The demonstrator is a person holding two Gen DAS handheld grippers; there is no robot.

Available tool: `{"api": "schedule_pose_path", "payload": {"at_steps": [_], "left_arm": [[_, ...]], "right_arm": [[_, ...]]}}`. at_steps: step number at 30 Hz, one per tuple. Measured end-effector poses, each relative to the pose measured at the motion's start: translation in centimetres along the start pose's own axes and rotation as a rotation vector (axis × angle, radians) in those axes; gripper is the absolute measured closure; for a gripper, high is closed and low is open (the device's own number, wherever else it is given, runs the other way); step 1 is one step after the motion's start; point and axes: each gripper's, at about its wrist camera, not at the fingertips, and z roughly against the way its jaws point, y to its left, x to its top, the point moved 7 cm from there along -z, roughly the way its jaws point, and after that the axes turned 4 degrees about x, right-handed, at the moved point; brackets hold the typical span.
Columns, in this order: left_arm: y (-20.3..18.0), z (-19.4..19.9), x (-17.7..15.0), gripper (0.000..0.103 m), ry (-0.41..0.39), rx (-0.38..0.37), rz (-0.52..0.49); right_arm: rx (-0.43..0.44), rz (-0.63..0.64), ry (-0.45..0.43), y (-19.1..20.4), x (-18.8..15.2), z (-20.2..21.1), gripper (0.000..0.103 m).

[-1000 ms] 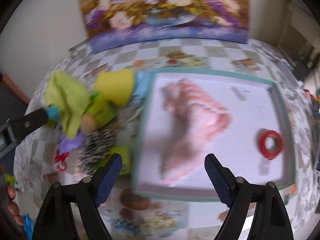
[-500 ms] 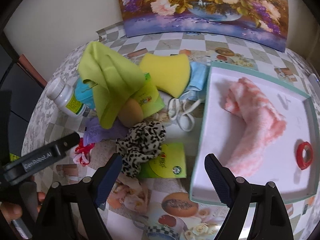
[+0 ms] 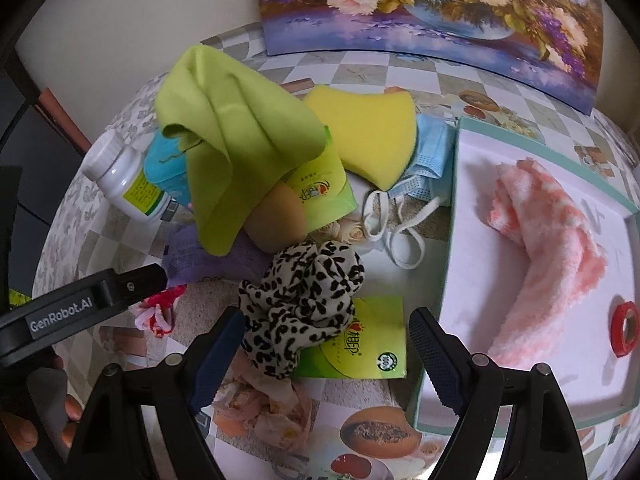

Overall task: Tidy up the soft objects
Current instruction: 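Move the left tool to the red fuzzy toy while the right tool approaches the leopard scrunchie, then close the right tool on the leopard scrunchie while the left tool closes on the red fuzzy toy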

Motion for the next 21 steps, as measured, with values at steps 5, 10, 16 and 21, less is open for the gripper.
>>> {"api": "schedule_pose_path", "payload": {"at_steps": [5, 10, 16, 21], "left_arm": [[0.1, -0.8, -0.2, 0.004, 0.018, 0.013, -0.013], [-1.2, -1.8, -0.6, 0.032, 0.053, -0.022, -0.033], [-2.4, -2.2, -1.0, 0.057, 0.070, -0.060, -0.056], [-2.7, -2.3, -1.2, 0.065, 0.072, -0.087, -0.053]], "right_arm": [[0.002, 0.037, -0.030, 0.8, 0.2, 0.0, 0.018], [0.017, 0.072, -0.047, 1.4, 0.3, 0.1, 0.045], [0.030, 0.085, -0.054, 1.6, 0.2, 0.1, 0.068], [0.051, 0.064, -0.051, 1.3, 0.2, 0.2, 0.075]]}}
